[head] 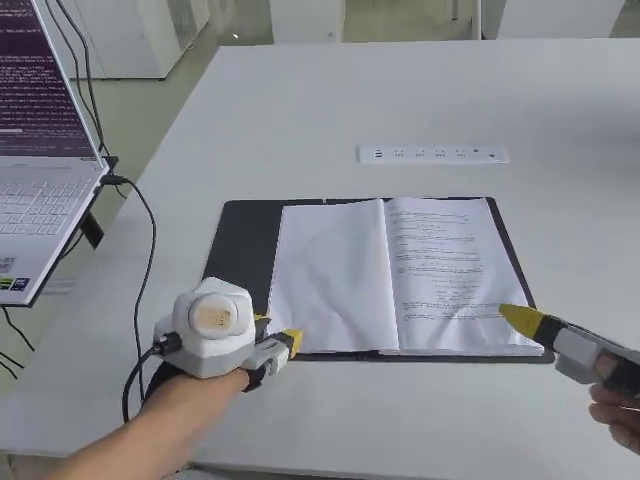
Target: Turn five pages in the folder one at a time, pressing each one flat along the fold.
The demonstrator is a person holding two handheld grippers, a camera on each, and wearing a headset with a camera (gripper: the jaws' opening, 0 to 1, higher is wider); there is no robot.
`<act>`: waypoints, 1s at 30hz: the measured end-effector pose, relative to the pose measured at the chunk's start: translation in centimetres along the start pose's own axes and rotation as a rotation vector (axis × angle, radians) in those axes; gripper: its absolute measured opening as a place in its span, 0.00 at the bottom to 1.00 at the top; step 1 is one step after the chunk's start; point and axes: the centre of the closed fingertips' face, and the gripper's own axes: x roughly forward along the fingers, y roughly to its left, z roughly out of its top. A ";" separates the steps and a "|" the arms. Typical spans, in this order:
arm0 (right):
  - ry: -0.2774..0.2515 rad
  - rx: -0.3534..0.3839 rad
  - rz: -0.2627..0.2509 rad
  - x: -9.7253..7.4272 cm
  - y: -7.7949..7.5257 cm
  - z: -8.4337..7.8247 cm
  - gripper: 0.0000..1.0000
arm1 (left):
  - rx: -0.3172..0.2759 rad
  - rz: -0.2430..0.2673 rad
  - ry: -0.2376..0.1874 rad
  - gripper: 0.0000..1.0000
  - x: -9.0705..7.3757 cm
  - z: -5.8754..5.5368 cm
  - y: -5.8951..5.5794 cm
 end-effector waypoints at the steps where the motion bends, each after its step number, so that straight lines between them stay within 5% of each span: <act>1: -0.013 -0.009 -0.012 -0.5 -0.1 0.1 0.35 | 0.001 0.003 -0.007 0.36 -0.6 0.3 -0.1; 6: -0.021 -0.073 -0.062 -1.9 -0.5 0.0 0.45 | 0.010 0.019 -0.043 0.43 -3.1 1.7 -0.1; 11: -0.010 -0.144 -0.094 -2.7 -0.6 -0.2 0.54 | 0.008 0.026 -0.049 0.47 -4.8 2.0 0.0; 19: -0.030 -0.201 -0.131 -3.7 -1.0 0.6 0.58 | 0.012 0.063 -0.052 0.61 -7.2 2.1 -0.1; 30: -0.004 -0.247 -0.176 -3.5 -2.3 -0.4 0.56 | 0.019 0.066 -0.063 0.63 -8.6 2.4 -1.1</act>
